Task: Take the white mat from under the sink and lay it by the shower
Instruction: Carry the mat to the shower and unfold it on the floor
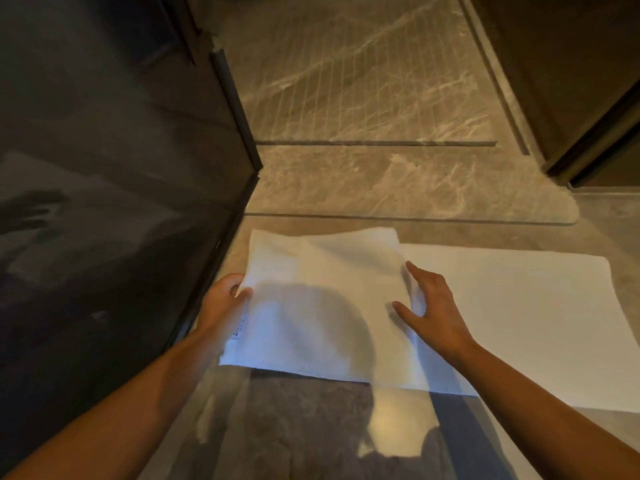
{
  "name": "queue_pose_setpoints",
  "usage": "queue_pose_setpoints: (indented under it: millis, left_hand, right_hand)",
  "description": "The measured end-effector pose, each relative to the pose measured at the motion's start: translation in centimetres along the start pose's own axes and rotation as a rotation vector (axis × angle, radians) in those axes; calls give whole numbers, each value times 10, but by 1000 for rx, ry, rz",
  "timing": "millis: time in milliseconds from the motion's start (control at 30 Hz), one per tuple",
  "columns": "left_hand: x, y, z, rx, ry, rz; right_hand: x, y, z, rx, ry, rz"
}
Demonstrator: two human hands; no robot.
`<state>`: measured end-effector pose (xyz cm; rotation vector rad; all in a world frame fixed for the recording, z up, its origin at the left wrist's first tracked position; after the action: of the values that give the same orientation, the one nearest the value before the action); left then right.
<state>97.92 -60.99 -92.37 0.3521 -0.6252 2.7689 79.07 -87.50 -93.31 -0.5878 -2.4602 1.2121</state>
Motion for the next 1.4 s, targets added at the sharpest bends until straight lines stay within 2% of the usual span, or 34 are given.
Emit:
queue_pose_setpoints:
  millis: [67, 133, 233, 333, 467, 567, 667, 833, 1033, 1200, 1400]
  left_hand:
    - [-4, -7, -9, -161, -26, 43]
    - [-4, -9, -13, -256, -64, 70]
    - [-3, -1, -12, -504, 67, 51]
    - [3, 22, -8, -614, 261, -127]
    - [12, 64, -7, -683, 367, -400]
    - [16, 90, -9, -758, 386, -541]
    - [20, 107, -14, -768, 325, -631]
    - [24, 128, -21, -861, 264, -642]
    - [23, 129, -32, -964, 336, -653]
    - [19, 122, -33, -1074, 361, -673]
    - [14, 109, -31, -1075, 342, -712]
  right_hand:
    - [-2, 0, 7, 48, 59, -5]
    - [-1, -2, 18, 231, 82, -20]
    - [4, -5, 35, 412, 96, -59]
    - [10, -2, 48, 451, 97, -160]
    - [19, 7, 62, 497, 123, -378]
    - [21, 4, 71, 491, 128, -399]
    - [24, -4, 81, 490, 147, -397]
    - [35, -24, 110, 480, 198, -361]
    - [49, -40, 138, 463, 205, -333]
    - [52, -37, 140, 492, 175, -328]
    - [49, -31, 130, 494, 154, -336]
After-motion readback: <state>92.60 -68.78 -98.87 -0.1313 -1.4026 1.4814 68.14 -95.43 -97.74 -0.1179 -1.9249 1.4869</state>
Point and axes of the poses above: each hand's wrist, its own x-axis away from the middle knuckle, its own y-axis out of the palm, z = x × y, the point moved 2 cm from there along -x, towards the middle knuckle, and after that the axes turned 13 degrees about x, right-handed, at the moved point
